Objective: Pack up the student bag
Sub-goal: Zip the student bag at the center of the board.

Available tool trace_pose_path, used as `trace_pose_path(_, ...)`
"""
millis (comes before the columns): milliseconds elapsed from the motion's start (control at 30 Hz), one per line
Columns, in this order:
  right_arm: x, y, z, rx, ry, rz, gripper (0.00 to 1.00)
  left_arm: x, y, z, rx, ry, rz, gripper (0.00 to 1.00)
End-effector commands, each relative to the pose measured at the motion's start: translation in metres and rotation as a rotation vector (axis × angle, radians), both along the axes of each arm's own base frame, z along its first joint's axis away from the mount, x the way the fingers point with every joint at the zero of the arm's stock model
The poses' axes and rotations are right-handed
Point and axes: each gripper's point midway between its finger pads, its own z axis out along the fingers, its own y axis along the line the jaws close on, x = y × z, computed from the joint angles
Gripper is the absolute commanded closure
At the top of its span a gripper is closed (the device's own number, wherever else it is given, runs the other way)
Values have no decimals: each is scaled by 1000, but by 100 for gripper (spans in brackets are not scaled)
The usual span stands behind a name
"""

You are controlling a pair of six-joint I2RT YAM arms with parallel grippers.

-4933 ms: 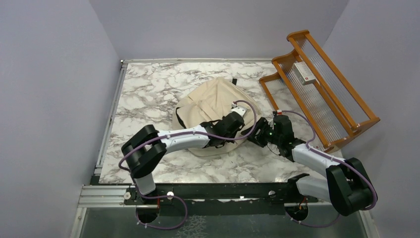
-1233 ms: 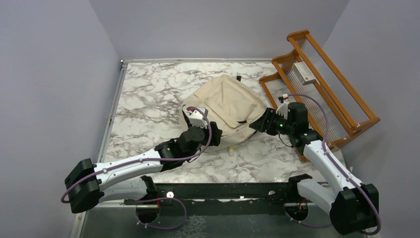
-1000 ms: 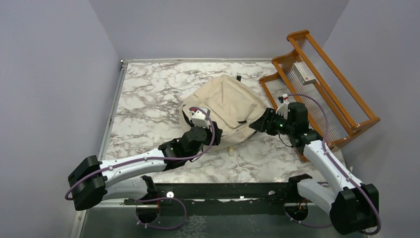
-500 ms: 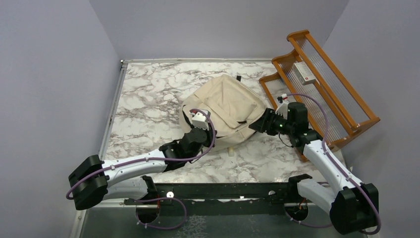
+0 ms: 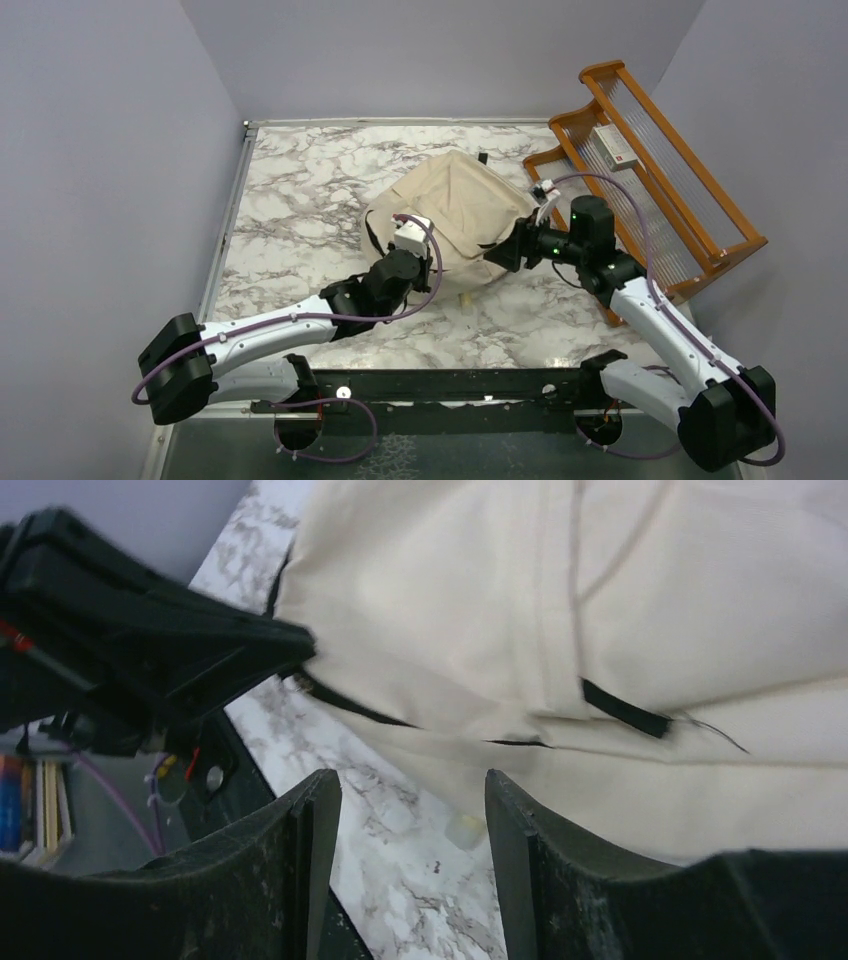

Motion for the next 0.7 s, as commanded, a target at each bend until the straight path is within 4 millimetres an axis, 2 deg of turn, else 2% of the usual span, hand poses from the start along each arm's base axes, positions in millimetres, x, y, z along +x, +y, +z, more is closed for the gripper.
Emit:
trace_pose_path(0,-14,41,23,-24,-233,202,40,12,4,29,16,-56,-5,100)
trace_pose_path(100,-19,63,12,-74,-343,277,41,16,7,32,9,-57,-5,100)
trace_pose_path(200,-14,73,14,-61,-509,305,42,16,9,31,-1,-49,-16,100)
trace_pose_path(333,-19,90,18,-72,-759,419,42,12,11,31,-16,-41,-22,100)
trace_pose_path(467,-28,104,9,-138,-989,537,42,9,16,33,-40,-40,-16,100)
trace_pose_path(667,-32,127,-3,-157,-1028,682,43,7,14,34,-57,-34,-33,100)
